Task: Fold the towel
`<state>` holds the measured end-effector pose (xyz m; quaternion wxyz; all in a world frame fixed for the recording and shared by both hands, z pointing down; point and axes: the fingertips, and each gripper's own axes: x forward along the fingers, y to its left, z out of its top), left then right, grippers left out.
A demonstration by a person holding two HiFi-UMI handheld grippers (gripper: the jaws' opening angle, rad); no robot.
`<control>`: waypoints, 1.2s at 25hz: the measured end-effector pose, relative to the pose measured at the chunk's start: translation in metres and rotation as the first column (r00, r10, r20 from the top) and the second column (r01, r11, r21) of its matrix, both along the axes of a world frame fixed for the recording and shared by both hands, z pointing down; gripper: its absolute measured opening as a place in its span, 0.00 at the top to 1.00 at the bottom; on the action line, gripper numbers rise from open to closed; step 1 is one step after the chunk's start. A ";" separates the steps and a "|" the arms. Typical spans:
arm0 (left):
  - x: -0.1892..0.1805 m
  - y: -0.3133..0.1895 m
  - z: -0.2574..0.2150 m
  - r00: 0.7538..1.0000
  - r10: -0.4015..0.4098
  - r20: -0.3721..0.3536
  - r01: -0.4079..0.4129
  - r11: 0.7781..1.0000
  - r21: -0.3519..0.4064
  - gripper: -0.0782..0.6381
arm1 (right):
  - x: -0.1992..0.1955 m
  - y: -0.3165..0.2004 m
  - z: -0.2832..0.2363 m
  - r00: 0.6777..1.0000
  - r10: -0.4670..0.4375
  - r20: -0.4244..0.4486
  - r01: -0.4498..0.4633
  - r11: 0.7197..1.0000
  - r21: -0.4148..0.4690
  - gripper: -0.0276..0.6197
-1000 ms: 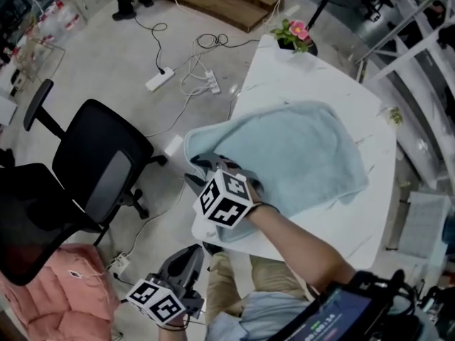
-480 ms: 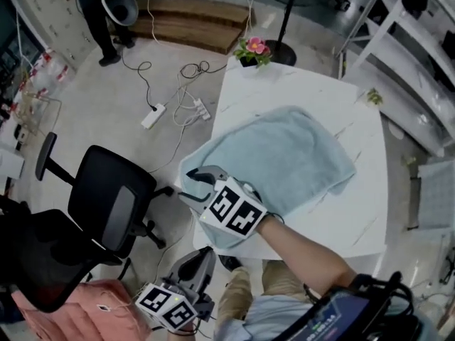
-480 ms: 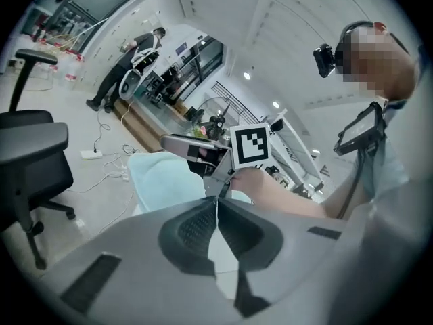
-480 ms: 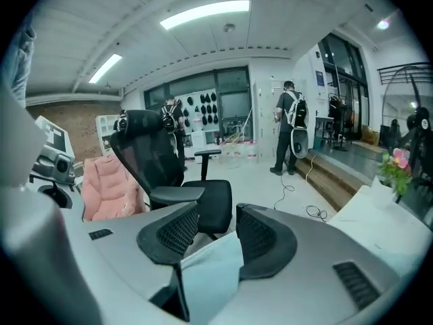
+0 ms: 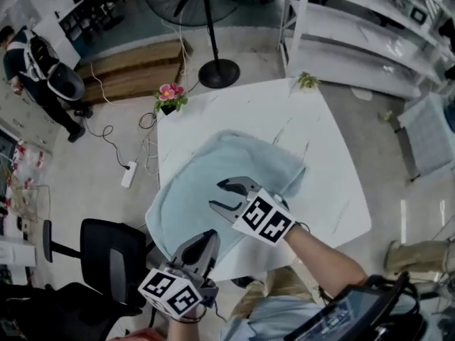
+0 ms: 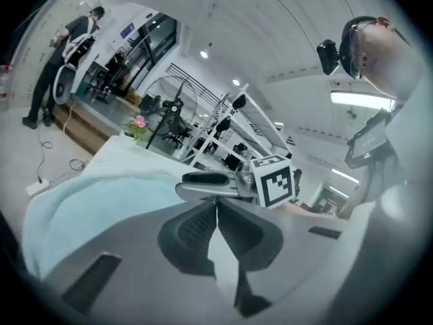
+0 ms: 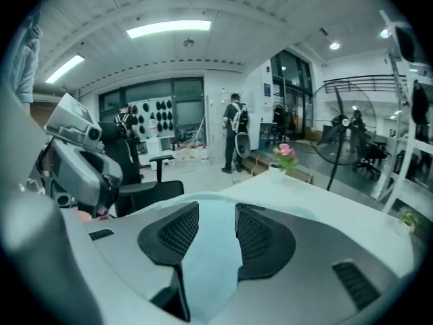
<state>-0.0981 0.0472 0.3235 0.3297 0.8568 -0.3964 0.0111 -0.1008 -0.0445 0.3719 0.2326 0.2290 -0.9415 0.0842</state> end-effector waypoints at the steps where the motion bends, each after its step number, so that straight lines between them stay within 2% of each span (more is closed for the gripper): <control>1: 0.015 -0.012 -0.003 0.999 0.032 0.004 -0.032 0.999 0.009 0.88 | 0.024 -0.008 0.000 0.999 0.042 -0.006 -0.042 0.999 0.003 0.68; 4: 0.059 -0.044 -0.004 0.993 0.115 0.014 -0.116 0.993 0.018 0.88 | 0.096 -0.024 0.002 0.987 0.162 -0.023 -0.162 0.987 0.001 0.68; 7: 0.102 -0.076 0.002 0.984 0.173 0.030 -0.174 0.985 0.020 0.88 | 0.162 -0.034 0.010 0.963 0.269 -0.030 -0.269 0.963 -0.010 0.68; 11: 0.148 -0.120 0.025 0.977 0.205 0.056 -0.204 0.979 -0.019 0.88 | 0.234 -0.040 0.032 0.922 0.384 -0.042 -0.386 0.921 -0.047 0.68; 14: 0.173 -0.148 0.057 0.969 0.215 0.120 -0.211 0.976 -0.048 0.86 | 0.268 -0.042 0.052 0.903 0.426 -0.049 -0.429 0.899 -0.089 0.68; 17: 0.191 -0.171 0.084 0.945 0.234 0.229 -0.228 0.972 -0.055 0.74 | 0.287 -0.046 0.070 0.899 0.434 -0.051 -0.437 0.891 -0.123 0.67; 18: 0.195 -0.176 0.090 0.934 0.241 0.265 -0.234 0.971 -0.059 0.67 | 0.290 -0.048 0.075 0.901 0.430 -0.052 -0.433 0.891 -0.132 0.67; 19: 0.196 -0.181 0.096 0.925 0.241 0.293 -0.232 0.970 -0.067 0.60 | 0.292 -0.050 0.080 0.905 0.422 -0.053 -0.426 0.894 -0.142 0.67; 21: 0.192 -0.190 0.108 0.922 0.219 0.320 -0.196 0.975 -0.101 0.53 | 0.291 -0.052 0.087 0.918 0.394 -0.049 -0.397 0.902 -0.167 0.67; 24: 0.182 -0.197 0.128 0.924 0.177 0.339 -0.123 0.977 -0.174 0.51 | 0.281 -0.056 0.097 0.941 0.336 -0.029 -0.334 0.918 -0.215 0.67; 29: 0.178 -0.206 0.159 0.909 0.172 0.379 -0.068 0.960 -0.272 0.52 | 0.266 -0.067 0.110 0.963 0.267 -0.019 -0.263 0.928 -0.263 0.66; 30: 0.176 -0.209 0.162 0.908 0.168 0.383 -0.058 0.958 -0.282 0.55 | 0.263 -0.069 0.112 0.966 0.259 -0.019 -0.254 0.928 -0.273 0.66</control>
